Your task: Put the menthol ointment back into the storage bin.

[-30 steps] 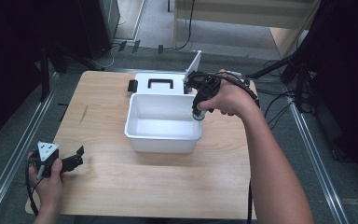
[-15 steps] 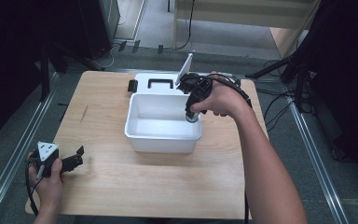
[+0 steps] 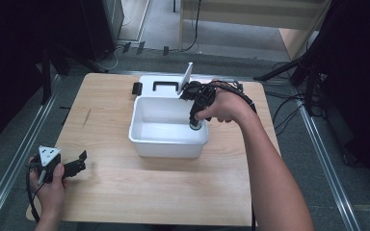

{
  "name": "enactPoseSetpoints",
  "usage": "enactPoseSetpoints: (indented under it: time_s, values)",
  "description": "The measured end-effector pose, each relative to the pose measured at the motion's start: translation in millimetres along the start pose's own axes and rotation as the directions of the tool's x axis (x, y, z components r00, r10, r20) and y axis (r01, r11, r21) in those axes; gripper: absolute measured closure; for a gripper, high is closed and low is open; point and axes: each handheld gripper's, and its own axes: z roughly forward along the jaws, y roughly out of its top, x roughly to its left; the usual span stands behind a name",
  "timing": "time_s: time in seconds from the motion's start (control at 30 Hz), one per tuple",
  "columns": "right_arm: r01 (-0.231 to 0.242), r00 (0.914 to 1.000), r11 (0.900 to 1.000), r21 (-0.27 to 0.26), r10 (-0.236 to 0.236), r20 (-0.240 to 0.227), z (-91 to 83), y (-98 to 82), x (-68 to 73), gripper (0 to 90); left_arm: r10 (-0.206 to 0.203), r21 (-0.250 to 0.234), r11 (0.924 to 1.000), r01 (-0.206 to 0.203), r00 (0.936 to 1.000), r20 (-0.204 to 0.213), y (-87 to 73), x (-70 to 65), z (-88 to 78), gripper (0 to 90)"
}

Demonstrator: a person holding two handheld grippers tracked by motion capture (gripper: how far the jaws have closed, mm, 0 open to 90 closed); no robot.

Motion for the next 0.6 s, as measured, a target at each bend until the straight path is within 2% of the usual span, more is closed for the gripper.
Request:
enactPoseSetpoints:
  time_s: [0.13, 0.4, 0.5, 0.6]
  values:
    - [0.084, 0.9964, 0.996, -0.002, -0.084, 0.008, 8.3, -1.6, 0.6, 51.6, 0.002, 0.001, 1.0, -0.002, 1.0, 0.001, 0.0, -0.1, -0.1, 0.5]
    - [0.138, 0.9904, 0.99, -0.012, -0.138, 0.004, 23.9, -3.8, 1.3, 51.5, 0.0, 0.002, 1.0, 0.0, 1.0, 0.001, 0.1, 0.0, 0.0, 0.5]
    - [0.179, 0.9838, 0.983, -0.024, -0.179, 0.006, 28.9, -4.2, 3.5, 51.5, -0.001, 0.0, 1.0, 0.001, 1.0, 0.002, 0.0, 0.0, 0.2, 0.5]
    - [0.196, 0.9806, 0.98, -0.025, -0.196, 0.005, 34.1, -4.1, 5.1, 51.5, -0.001, 0.0, 1.0, 0.001, 1.0, 0.002, 0.0, 0.0, 0.2, 0.5]
